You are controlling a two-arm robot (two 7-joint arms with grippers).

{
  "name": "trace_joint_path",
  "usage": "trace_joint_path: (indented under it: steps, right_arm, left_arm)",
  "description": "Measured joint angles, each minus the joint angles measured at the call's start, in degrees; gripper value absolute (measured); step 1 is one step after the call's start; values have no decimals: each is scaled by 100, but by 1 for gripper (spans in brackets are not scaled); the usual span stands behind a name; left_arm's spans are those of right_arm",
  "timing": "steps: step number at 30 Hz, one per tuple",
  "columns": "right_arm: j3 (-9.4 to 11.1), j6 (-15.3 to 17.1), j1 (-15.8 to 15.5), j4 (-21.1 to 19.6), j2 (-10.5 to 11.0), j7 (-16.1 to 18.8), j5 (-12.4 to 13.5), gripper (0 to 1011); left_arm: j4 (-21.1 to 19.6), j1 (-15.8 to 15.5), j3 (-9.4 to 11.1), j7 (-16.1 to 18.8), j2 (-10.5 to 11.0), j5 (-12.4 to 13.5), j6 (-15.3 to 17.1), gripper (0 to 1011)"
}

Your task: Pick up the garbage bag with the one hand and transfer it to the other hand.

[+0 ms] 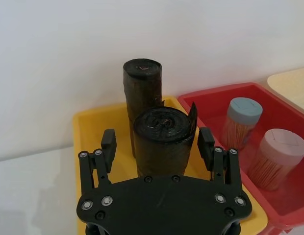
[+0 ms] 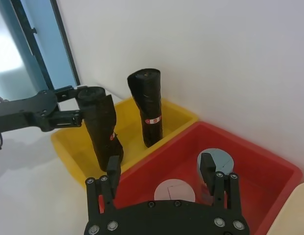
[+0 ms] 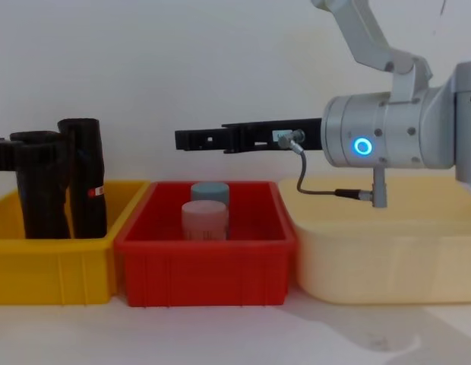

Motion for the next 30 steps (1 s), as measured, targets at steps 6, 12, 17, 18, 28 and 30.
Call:
trace_joint_path:
  steps: [6,12,17,18,28,30]
  right_arm:
    - [-13,34,-24,-28,34,3,46,1001]
    - [-28,47,-34,-37,65,5,91,1001]
    - [-49,56,-31,-20,76,27,128,1001]
    - [-53,57,-29,-12,77,32,136,1001]
    - [-104,45,32,177,63,88,201,1001]
    - [-115,37,54,233,58,104,216,1001]
  left_arm:
    - [143,-108,52,-23,-71,63,2,1000]
    - [234,-173,84,-34,-118,104,-4,1000]
    - [284,-211,102,-41,-143,125,-13,1000]
    - [290,-216,104,-42,-146,128,-14,1000]
    - [338,-252,118,-47,-172,149,-23,822]
    - [341,-255,120,-48,-174,152,-24,789]
